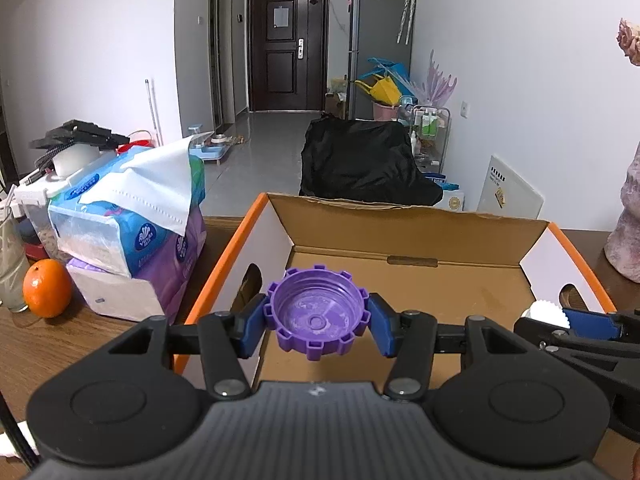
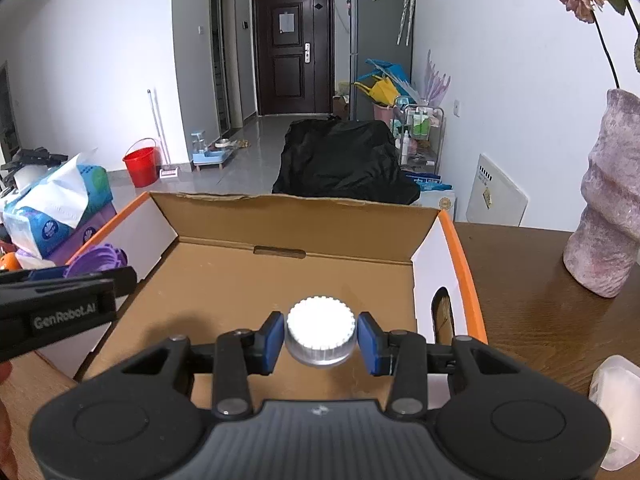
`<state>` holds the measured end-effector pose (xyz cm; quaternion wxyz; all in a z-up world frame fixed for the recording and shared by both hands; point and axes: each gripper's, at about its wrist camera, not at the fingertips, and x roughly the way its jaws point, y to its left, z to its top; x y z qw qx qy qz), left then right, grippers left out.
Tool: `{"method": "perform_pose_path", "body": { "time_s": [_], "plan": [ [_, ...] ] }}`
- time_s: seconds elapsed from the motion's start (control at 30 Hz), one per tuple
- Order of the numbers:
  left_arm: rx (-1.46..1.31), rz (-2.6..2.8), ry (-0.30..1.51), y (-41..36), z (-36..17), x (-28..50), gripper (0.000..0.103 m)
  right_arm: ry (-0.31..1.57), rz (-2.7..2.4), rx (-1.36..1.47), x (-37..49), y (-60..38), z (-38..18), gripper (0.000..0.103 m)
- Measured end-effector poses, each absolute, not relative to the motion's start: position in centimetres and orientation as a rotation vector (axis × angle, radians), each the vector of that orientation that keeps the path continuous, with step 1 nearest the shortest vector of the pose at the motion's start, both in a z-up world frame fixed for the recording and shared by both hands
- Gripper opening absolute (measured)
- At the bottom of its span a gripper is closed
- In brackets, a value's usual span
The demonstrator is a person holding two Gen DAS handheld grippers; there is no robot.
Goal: Organize rigid objects
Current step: 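Open both tools to drop the purple and white caps into the box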
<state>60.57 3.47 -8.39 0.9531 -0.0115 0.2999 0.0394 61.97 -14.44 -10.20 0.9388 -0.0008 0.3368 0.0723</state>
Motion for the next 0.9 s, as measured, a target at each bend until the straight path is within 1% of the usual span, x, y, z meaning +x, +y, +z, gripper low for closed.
{"method": "perform_pose_path", "body": {
  "time_s": [0.03, 0.07, 0.1, 0.17, 0.23, 0.27, 0.3, 0.33, 0.37, 0.9],
  "plan": [
    [-0.015, 0.084, 0.599, 3.5, -8.2, 60.4, 0.059, 0.690, 0.142, -0.006, 62.0, -14.4, -10.2, 0.041],
    [-0.011, 0.086, 0.589, 3.5, -8.1, 60.2, 0.068, 0.691, 0.136, -0.015, 62.0, -14.4, -10.3, 0.050],
    [-0.015, 0.085, 0.579, 3.6, -7.9, 60.1, 0.080, 0.693, 0.128, -0.020, 62.1, -14.4, -10.4, 0.057],
    [-0.025, 0.085, 0.561, 3.9, -7.6, 59.8, 0.090, 0.690, 0.113, -0.034, 62.0, -14.3, -10.6, 0.085],
    [-0.021, 0.093, 0.549, 4.0, -7.3, 59.6, 0.093, 0.677, 0.098, -0.044, 61.8, -14.2, -10.5, 0.090],
    [-0.019, 0.101, 0.542, 4.1, -7.1, 59.5, 0.100, 0.676, 0.093, -0.046, 61.7, -14.2, -10.4, 0.093],
    [-0.020, 0.106, 0.536, 4.2, -7.0, 59.4, 0.103, 0.676, 0.090, -0.044, 61.7, -14.2, -10.4, 0.096],
    [-0.023, 0.112, 0.529, 4.3, -6.9, 59.2, 0.103, 0.678, 0.086, -0.041, 61.7, -14.3, -10.4, 0.102],
    [-0.024, 0.113, 0.528, 4.4, -6.8, 59.2, 0.103, 0.676, 0.080, -0.039, 61.7, -14.2, -10.4, 0.103],
    [-0.032, 0.112, 0.530, 4.3, -6.1, 58.3, 0.103, 0.648, 0.089, -0.010, 60.6, -14.8, -9.2, 0.103]
  ]
}}
